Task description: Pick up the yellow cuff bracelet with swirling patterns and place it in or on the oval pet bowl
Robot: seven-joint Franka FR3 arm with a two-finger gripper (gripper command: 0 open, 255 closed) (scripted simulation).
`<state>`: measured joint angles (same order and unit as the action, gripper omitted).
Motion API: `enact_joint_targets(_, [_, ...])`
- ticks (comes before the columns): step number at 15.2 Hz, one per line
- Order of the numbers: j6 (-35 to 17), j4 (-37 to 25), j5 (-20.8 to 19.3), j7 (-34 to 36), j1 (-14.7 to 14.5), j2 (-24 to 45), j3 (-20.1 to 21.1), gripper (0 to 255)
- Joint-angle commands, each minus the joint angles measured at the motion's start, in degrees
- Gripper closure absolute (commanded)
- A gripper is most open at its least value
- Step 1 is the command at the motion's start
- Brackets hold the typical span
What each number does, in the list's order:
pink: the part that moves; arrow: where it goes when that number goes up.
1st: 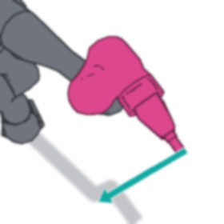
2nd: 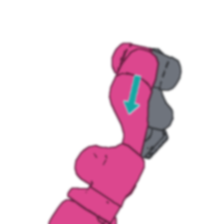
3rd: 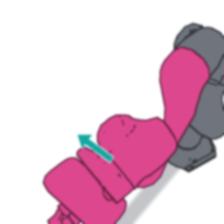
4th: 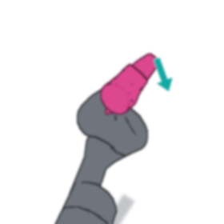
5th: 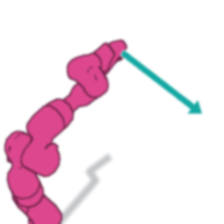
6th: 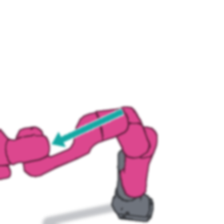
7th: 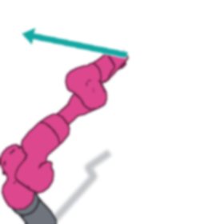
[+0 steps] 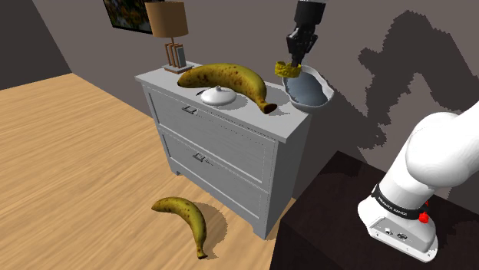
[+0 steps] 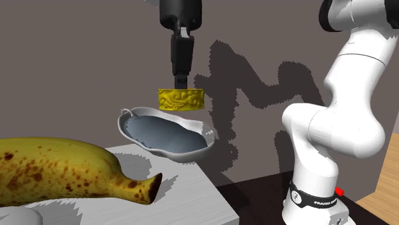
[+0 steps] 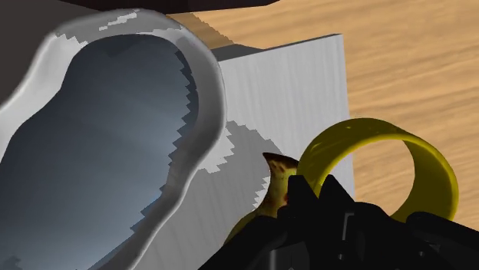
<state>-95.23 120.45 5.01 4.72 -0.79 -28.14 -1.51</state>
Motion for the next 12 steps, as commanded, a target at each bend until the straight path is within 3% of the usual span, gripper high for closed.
enact_joint_targets(1, [0.06, -1.03, -0.69, -2.39, 0.75, 1.19, -1.82, 255])
enact_joint_targets(12, [2.01, -15.14, -1.95, -16.97, 4.85, 14.56, -12.46, 255])
